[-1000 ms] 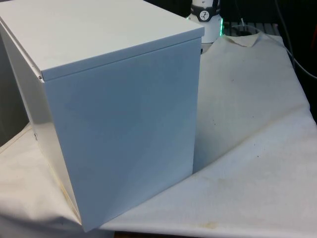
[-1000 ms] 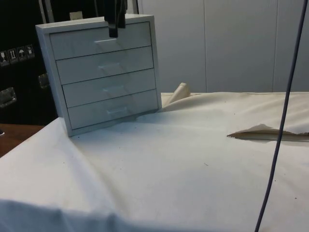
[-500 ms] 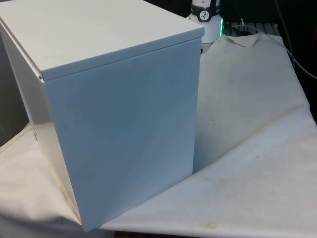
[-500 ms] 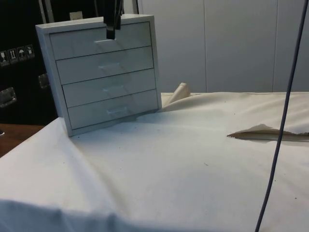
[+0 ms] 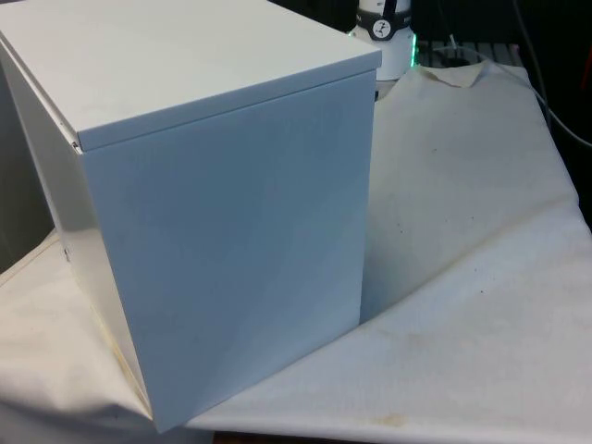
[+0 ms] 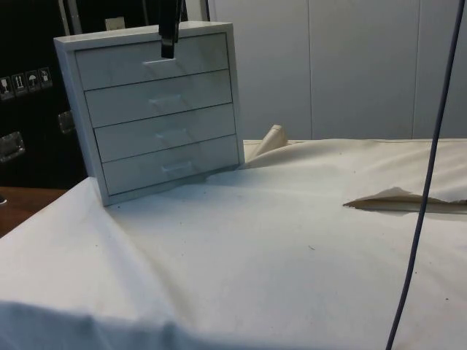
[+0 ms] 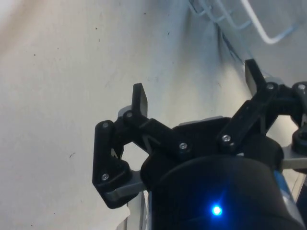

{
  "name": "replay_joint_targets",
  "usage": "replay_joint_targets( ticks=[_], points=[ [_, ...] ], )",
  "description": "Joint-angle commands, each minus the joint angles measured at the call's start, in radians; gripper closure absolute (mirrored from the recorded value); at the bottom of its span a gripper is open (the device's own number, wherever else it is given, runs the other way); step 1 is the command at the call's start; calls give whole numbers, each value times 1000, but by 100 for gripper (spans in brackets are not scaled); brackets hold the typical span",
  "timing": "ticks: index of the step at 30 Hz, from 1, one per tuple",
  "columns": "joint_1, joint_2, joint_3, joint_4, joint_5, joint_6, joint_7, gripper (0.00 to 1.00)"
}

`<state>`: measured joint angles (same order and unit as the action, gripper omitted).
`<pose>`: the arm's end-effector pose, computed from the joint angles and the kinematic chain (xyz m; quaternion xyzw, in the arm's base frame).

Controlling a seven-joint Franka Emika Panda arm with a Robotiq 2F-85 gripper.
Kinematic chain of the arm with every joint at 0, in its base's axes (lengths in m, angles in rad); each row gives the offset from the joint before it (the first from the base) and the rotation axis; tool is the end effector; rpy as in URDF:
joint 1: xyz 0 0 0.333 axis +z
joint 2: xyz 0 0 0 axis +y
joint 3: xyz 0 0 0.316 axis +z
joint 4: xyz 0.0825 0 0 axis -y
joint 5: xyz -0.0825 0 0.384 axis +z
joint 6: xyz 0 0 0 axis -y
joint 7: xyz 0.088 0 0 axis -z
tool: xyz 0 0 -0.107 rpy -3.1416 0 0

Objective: Open the drawer, then close it.

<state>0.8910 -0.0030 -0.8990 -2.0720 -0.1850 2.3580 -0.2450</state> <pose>0.5734 -0.0073 0.4603 0.9721 0.1714 0.1326 0.0902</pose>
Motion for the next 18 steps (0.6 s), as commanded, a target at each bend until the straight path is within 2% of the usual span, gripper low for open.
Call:
replay_joint_targets(
  ticks=[1, 10, 12, 18],
  points=[
    [-1, 1, -1, 0, -5, 8, -13, 0],
    [-2, 21, -5, 8, -4, 11, -74, 0],
    [-2, 15, -4, 6, 0, 3, -70, 0],
    [-6, 67, -6, 22, 9, 31, -106, 0]
  ],
)
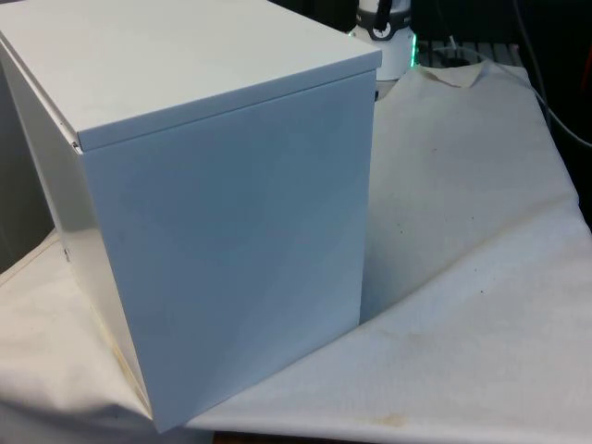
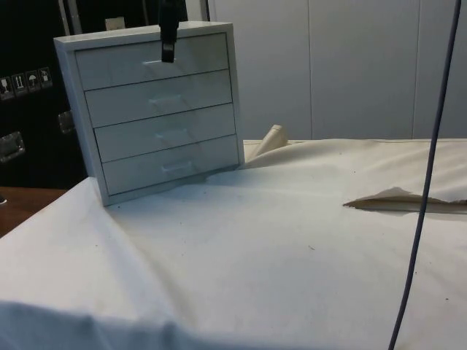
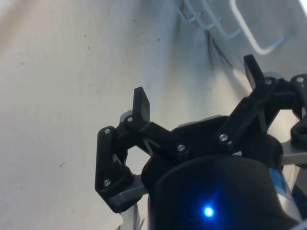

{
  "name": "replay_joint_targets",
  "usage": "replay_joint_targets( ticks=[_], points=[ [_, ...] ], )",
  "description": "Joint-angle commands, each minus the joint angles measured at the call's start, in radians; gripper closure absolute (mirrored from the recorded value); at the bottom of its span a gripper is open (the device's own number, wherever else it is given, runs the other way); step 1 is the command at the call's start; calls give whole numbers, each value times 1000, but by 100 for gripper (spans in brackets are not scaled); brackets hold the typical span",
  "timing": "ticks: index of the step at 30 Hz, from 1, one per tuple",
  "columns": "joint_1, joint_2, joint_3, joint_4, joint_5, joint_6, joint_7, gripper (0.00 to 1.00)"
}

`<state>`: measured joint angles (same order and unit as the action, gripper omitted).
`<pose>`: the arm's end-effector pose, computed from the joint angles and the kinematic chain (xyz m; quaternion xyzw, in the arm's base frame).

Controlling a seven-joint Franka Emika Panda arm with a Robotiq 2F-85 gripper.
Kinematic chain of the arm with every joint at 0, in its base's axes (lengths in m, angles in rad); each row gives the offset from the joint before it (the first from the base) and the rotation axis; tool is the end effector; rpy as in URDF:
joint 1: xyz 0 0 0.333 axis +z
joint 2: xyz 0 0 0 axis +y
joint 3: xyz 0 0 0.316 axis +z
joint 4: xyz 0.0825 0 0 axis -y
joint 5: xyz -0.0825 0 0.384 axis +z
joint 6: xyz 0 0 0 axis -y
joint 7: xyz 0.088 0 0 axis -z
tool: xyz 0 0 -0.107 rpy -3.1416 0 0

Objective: Open the drawer, then close it.

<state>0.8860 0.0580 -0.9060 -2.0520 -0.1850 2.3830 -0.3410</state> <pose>0.5837 -0.0076 0.4511 0.9606 0.2170 0.1257 0.1196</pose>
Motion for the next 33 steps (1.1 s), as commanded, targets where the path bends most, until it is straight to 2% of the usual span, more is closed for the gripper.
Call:
replay_joint_targets(
  ticks=[1, 4, 10, 13, 14, 21, 23, 24, 31, 32, 33],
  points=[
    [-2, 13, 1, 4, 10, 10, -12, 0],
    [-1, 29, -2, 8, 2, 18, -1, 0],
    [-8, 85, 1, 36, 24, 34, -15, 0],
    [-5, 103, -3, 46, 16, 33, -5, 0],
    [-8, 107, -2, 48, 19, 36, -19, 0],
    [-4, 113, -8, 44, -8, 40, -45, 0],
    [-5, 114, -6, 46, 0, 33, -47, 0],
    [-4, 113, -7, 42, -12, 41, -56, 0],
    [-9, 117, -5, 24, -2, 72, -115, 0],
    [-6, 117, -6, 29, -1, 55, -107, 0],
    [-10, 118, -4, 19, 0, 81, -122, 0]
  ],
)
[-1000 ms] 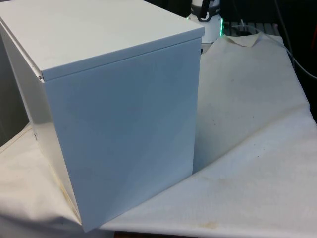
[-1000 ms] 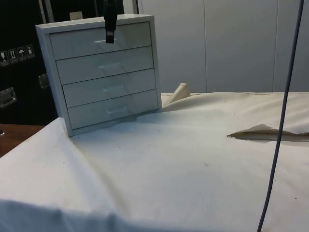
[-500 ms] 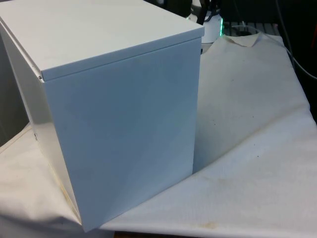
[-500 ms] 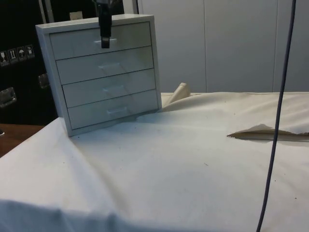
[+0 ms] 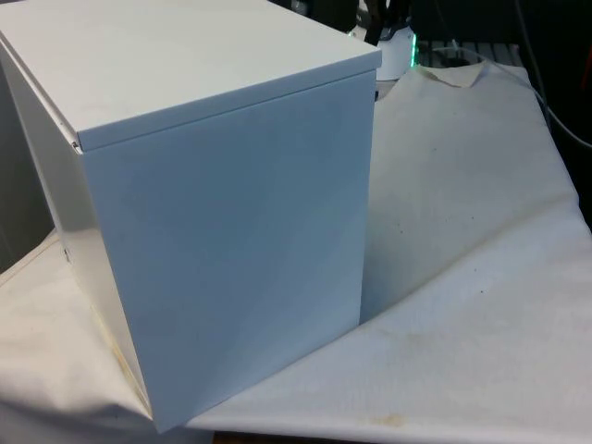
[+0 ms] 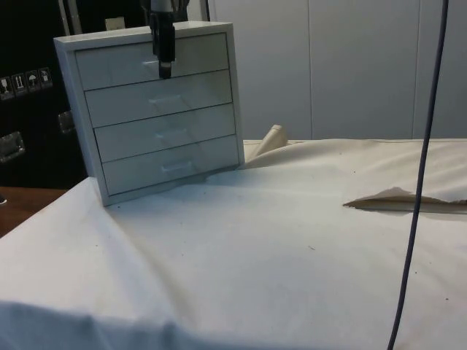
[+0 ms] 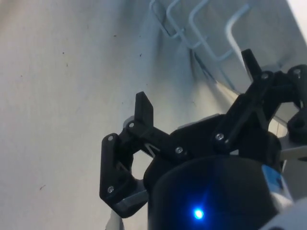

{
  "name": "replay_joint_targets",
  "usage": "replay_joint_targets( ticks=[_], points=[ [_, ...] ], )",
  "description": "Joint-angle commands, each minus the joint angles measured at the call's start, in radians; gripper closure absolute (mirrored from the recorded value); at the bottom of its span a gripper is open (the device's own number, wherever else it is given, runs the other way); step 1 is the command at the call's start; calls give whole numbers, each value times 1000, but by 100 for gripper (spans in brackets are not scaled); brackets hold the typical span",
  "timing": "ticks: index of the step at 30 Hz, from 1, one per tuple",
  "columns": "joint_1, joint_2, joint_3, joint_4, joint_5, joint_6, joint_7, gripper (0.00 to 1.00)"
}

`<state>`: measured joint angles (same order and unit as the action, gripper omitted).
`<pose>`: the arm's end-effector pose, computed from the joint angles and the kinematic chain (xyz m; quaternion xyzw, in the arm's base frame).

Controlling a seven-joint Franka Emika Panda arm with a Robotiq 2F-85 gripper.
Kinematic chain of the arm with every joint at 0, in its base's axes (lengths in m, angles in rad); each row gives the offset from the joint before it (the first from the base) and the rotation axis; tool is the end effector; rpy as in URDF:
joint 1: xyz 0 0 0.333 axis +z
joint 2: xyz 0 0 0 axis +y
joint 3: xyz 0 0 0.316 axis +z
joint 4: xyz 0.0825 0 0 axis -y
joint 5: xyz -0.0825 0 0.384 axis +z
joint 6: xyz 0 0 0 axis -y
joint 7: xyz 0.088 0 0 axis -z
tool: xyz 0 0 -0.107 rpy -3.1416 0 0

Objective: Open the drawer, then close it.

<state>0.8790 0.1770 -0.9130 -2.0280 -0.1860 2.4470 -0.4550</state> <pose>0.6013 -0.0029 0.4259 0.9388 0.2779 0.1118 0.1698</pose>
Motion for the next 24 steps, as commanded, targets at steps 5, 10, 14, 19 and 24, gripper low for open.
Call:
replay_joint_targets(
  ticks=[5, 10, 14, 19, 24],
  points=[
    [-8, 2, 2, -28, 5, 66, -46, 0],
    [-12, 3, -2, -35, 4, 88, -69, 0],
    [-15, 6, -12, -37, 4, 103, -92, 0],
    [-16, 12, -13, -37, 6, 111, -99, 0],
    [-20, 26, -12, -34, 13, 119, -100, 0]
  ],
)
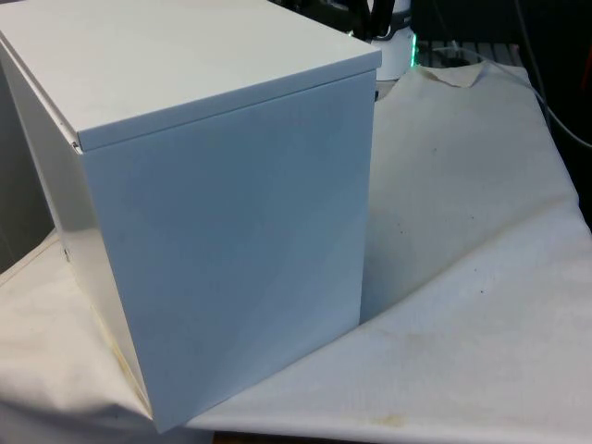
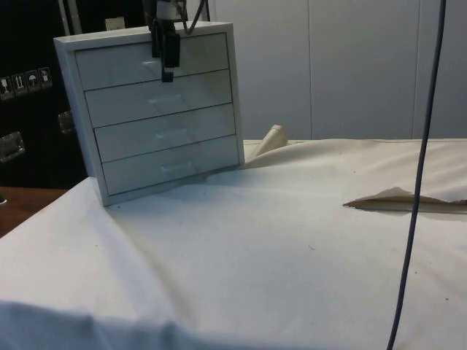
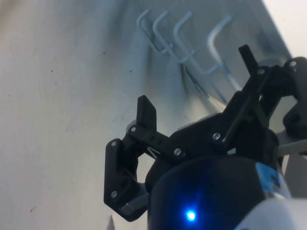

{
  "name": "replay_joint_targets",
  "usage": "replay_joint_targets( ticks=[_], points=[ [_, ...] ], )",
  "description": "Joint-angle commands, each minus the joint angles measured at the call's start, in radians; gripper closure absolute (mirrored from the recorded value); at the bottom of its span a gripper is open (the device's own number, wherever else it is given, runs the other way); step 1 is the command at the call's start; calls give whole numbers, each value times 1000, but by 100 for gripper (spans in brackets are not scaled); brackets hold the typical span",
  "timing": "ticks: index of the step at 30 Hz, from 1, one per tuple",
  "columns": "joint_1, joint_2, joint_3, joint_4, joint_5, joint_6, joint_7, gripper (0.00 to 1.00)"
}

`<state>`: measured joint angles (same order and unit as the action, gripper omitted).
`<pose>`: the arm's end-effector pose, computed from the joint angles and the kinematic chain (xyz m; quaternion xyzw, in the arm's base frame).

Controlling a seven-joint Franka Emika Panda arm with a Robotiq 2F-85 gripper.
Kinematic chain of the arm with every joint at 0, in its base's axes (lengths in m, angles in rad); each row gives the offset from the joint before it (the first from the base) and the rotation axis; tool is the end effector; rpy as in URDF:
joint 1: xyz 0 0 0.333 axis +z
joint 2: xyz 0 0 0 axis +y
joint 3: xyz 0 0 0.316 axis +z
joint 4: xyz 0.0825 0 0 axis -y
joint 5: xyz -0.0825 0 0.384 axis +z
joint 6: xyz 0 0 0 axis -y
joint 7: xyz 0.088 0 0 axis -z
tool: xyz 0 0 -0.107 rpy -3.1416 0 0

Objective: Open the drawer, then close it.

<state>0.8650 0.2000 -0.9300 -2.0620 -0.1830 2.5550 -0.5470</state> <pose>0.6024 -0.0176 0.4145 0.9217 0.3137 0.1285 0.1883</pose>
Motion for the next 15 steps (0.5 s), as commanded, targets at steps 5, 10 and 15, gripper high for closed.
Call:
replay_joint_targets(
  ticks=[5, 10, 15],
  points=[
    [-6, 18, 3, 1, 15, 22, -4, 0],
    [-5, 24, 2, -4, 13, 34, 4, 5],
    [-5, 26, 1, -5, 12, 37, 7, 28]
  ],
)
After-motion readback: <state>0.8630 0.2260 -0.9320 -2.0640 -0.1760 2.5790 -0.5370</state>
